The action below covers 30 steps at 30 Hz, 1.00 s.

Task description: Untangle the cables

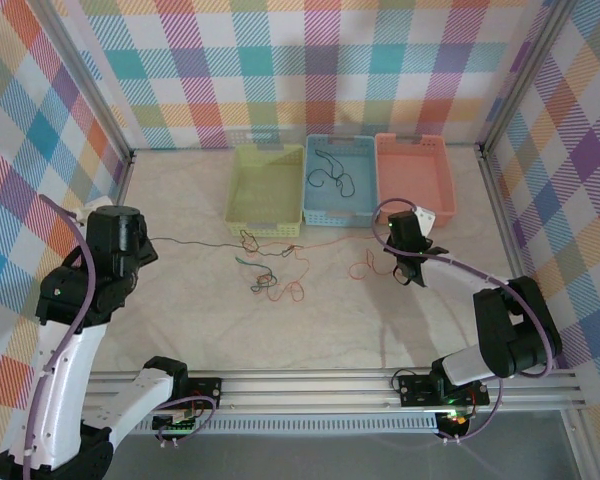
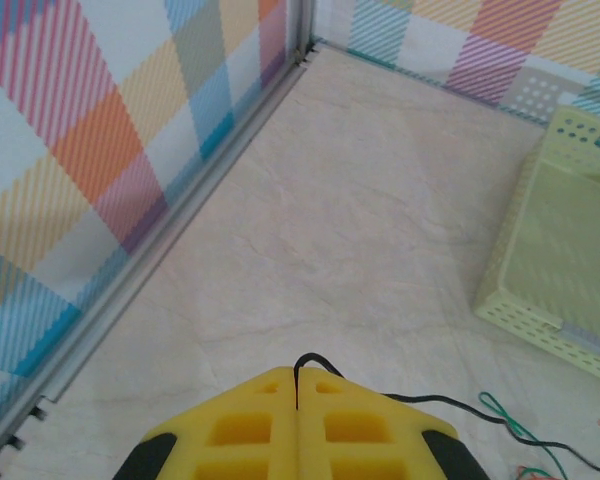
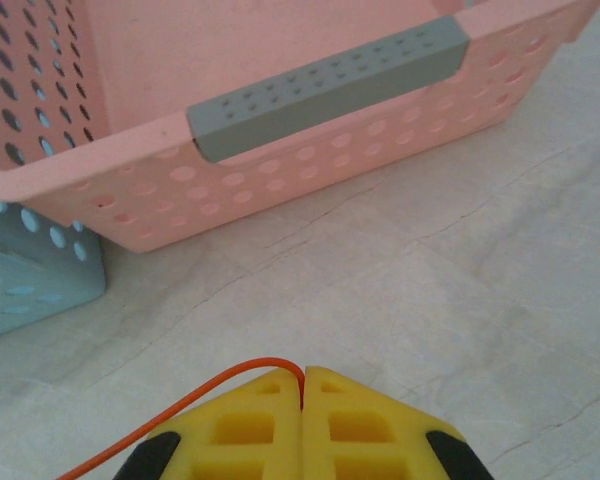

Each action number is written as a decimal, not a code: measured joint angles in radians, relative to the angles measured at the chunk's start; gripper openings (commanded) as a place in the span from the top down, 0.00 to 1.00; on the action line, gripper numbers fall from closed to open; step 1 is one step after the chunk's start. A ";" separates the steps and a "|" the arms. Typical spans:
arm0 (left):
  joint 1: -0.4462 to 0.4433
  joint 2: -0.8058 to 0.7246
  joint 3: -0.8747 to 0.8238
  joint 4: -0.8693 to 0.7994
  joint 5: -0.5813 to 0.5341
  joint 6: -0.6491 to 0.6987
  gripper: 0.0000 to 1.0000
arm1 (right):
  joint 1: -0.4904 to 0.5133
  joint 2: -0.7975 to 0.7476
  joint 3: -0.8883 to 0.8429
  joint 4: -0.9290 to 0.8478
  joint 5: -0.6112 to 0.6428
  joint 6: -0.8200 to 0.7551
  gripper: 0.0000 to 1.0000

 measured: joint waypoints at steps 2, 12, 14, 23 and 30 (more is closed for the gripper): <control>0.000 0.000 0.016 -0.008 -0.027 0.013 1.00 | -0.003 -0.015 -0.002 -0.004 0.016 0.009 1.00; 0.000 -0.032 0.050 -0.061 -0.153 0.039 1.00 | -0.045 -0.050 -0.034 -0.027 0.069 0.089 1.00; 0.000 -0.037 0.050 -0.068 -0.168 0.039 1.00 | -0.056 -0.052 -0.039 -0.037 0.073 0.105 1.00; 0.000 -0.031 0.050 -0.078 -0.171 0.041 1.00 | -0.071 -0.059 -0.048 -0.040 0.074 0.134 1.00; 0.003 -0.039 0.027 -0.061 -0.069 0.041 1.00 | -0.077 -0.081 -0.074 -0.007 0.037 0.128 1.00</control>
